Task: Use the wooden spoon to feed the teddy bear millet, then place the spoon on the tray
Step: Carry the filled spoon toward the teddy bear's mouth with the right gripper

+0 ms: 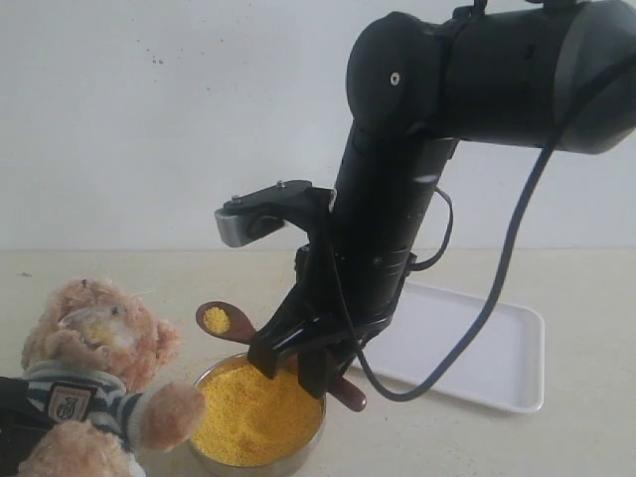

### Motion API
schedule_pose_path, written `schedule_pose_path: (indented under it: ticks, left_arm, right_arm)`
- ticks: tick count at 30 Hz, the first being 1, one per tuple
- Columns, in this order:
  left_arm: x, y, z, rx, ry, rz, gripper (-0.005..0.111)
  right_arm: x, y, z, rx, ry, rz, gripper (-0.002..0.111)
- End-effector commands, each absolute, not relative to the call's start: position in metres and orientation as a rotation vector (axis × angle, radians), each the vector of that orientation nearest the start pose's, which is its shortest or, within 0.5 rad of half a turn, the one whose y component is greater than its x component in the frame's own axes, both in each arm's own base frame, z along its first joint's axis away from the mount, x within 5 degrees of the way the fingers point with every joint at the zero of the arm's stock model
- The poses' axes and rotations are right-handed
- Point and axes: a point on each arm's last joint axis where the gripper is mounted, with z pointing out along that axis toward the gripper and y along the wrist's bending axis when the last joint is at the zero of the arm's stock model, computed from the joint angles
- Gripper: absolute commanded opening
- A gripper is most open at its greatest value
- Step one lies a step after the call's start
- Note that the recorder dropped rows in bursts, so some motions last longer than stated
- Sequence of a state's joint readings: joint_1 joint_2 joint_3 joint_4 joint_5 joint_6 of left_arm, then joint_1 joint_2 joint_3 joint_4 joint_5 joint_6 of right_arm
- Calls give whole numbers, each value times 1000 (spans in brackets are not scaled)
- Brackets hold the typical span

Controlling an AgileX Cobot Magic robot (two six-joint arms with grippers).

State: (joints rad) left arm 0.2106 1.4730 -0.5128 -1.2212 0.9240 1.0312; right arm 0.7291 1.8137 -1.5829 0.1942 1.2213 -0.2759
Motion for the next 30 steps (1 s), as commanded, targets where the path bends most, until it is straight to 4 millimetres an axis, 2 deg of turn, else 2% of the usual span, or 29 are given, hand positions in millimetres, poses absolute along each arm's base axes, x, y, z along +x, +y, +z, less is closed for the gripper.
schedule_pose_path:
  ticks: [1, 9, 16, 20, 25, 30]
  left_arm:
    - [213, -26, 175, -116, 2555, -1148, 4]
    - [196, -31, 164, -189, 2586, -1227, 4]
    - [196, -31, 163, -198, 2582, -1231, 4]
    - [196, -31, 163, -198, 2582, -1232, 4]
    - [196, -31, 163, -198, 2582, -1232, 4]
    - [196, -31, 163, -198, 2582, -1232, 4]
  right_arm:
    - [267, 261, 292, -1394, 2596, 350, 0]
    - [266, 261, 292, -1488, 2535, 344, 0]
    - [265, 265, 298, -1518, 2488, 333, 0]
    - [253, 281, 306, -1622, 2383, 340, 0]
    - [237, 314, 306, -1717, 2117, 231, 0]
    - [233, 324, 306, -1749, 1986, 95, 0]
